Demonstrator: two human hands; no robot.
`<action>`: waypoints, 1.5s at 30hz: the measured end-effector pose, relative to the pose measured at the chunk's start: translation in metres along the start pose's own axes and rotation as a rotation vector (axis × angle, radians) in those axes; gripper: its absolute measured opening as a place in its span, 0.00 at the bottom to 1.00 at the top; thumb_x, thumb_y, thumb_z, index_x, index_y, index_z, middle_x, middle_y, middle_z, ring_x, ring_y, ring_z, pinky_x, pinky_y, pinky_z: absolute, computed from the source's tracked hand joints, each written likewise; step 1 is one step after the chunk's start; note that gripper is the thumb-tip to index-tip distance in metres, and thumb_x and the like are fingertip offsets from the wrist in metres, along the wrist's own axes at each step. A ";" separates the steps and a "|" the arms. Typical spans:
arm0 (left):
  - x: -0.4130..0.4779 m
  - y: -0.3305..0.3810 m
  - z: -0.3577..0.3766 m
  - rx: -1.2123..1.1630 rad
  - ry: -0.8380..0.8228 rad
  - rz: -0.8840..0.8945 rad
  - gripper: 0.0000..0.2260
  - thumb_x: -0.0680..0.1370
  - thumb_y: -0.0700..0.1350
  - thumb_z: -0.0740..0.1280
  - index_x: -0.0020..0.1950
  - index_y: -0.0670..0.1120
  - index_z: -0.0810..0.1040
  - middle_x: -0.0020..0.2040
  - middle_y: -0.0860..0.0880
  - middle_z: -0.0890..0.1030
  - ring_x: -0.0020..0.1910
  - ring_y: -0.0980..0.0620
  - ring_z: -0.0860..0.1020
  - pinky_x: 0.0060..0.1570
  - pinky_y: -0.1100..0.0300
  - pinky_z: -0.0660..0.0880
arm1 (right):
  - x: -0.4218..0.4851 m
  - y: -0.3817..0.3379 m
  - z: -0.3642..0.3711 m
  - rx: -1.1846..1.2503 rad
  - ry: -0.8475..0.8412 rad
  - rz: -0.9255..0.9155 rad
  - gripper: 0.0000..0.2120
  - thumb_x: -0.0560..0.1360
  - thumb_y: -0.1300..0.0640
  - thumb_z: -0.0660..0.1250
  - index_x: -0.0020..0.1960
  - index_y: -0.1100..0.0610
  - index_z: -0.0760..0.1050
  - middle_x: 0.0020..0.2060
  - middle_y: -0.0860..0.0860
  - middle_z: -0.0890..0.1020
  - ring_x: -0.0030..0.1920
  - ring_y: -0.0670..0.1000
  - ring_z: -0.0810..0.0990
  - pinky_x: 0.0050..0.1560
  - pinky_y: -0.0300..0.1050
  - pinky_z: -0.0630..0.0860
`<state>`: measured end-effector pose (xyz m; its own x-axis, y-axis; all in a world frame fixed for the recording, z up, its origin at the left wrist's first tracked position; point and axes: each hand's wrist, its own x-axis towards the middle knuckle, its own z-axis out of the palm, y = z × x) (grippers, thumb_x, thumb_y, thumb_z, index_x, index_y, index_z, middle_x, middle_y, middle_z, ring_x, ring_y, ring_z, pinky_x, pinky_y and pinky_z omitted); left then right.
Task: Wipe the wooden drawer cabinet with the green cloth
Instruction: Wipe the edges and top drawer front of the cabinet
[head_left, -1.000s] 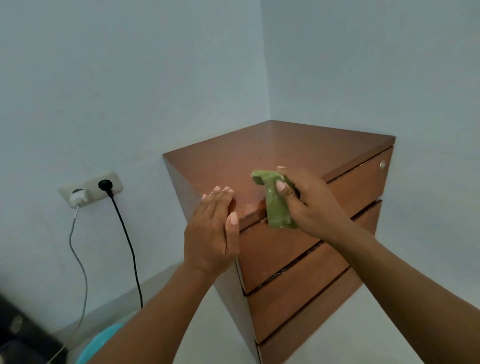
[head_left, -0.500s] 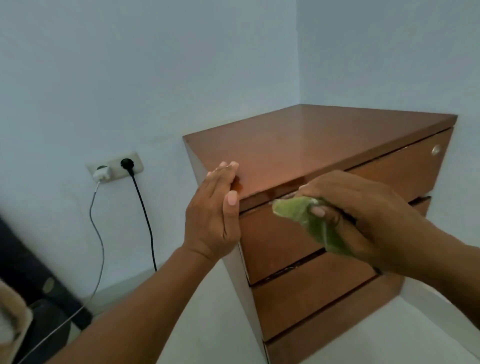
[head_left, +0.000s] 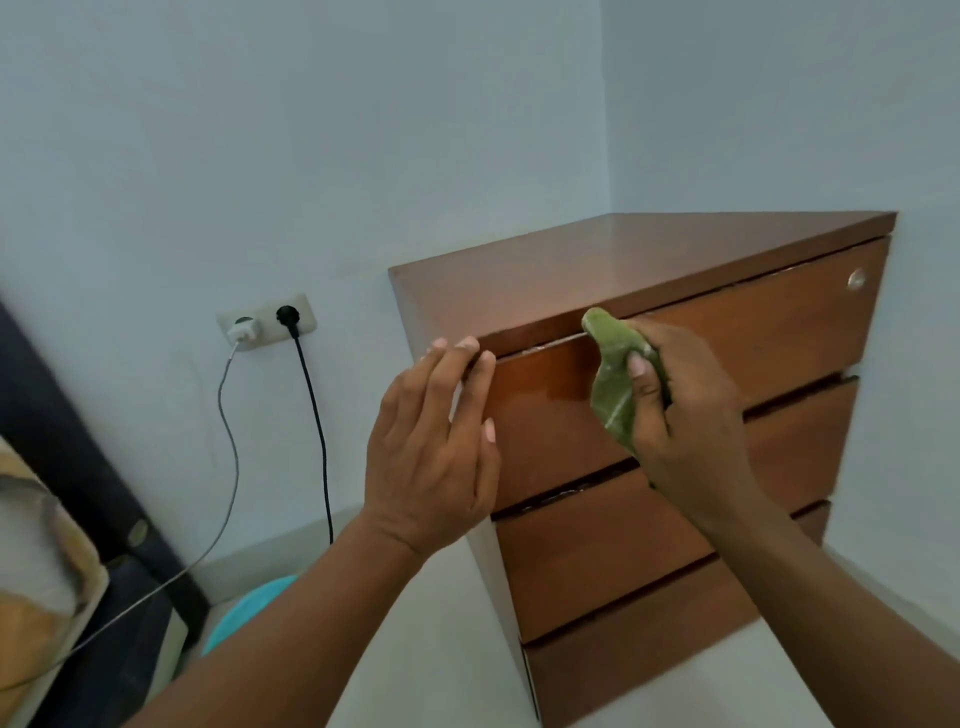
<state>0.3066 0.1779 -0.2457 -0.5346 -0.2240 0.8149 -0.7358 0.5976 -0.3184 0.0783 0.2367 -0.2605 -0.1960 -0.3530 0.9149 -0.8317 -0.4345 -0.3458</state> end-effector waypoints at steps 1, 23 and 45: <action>-0.001 0.003 -0.002 0.016 -0.042 0.008 0.26 0.80 0.47 0.61 0.75 0.37 0.69 0.75 0.37 0.70 0.76 0.38 0.65 0.73 0.42 0.65 | -0.002 0.002 0.000 -0.023 -0.010 -0.002 0.14 0.84 0.60 0.59 0.65 0.63 0.76 0.55 0.55 0.81 0.54 0.51 0.77 0.55 0.41 0.72; 0.033 0.056 -0.033 0.018 -0.341 -0.207 0.36 0.79 0.60 0.54 0.79 0.37 0.59 0.66 0.41 0.67 0.61 0.44 0.66 0.58 0.48 0.70 | 0.000 -0.007 -0.017 -0.071 -0.034 0.005 0.15 0.84 0.57 0.57 0.66 0.59 0.76 0.57 0.52 0.81 0.56 0.50 0.77 0.55 0.50 0.76; 0.005 0.036 -0.035 -0.311 -0.030 -0.151 0.27 0.77 0.48 0.62 0.73 0.35 0.71 0.62 0.38 0.76 0.62 0.42 0.74 0.59 0.51 0.76 | 0.007 -0.035 -0.007 -0.166 -0.079 -0.214 0.18 0.83 0.56 0.57 0.70 0.61 0.74 0.67 0.56 0.78 0.73 0.54 0.72 0.74 0.53 0.66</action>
<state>0.2922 0.2248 -0.2364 -0.4445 -0.3480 0.8254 -0.6485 0.7607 -0.0285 0.1029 0.2555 -0.2407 0.0289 -0.3342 0.9421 -0.9247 -0.3668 -0.1018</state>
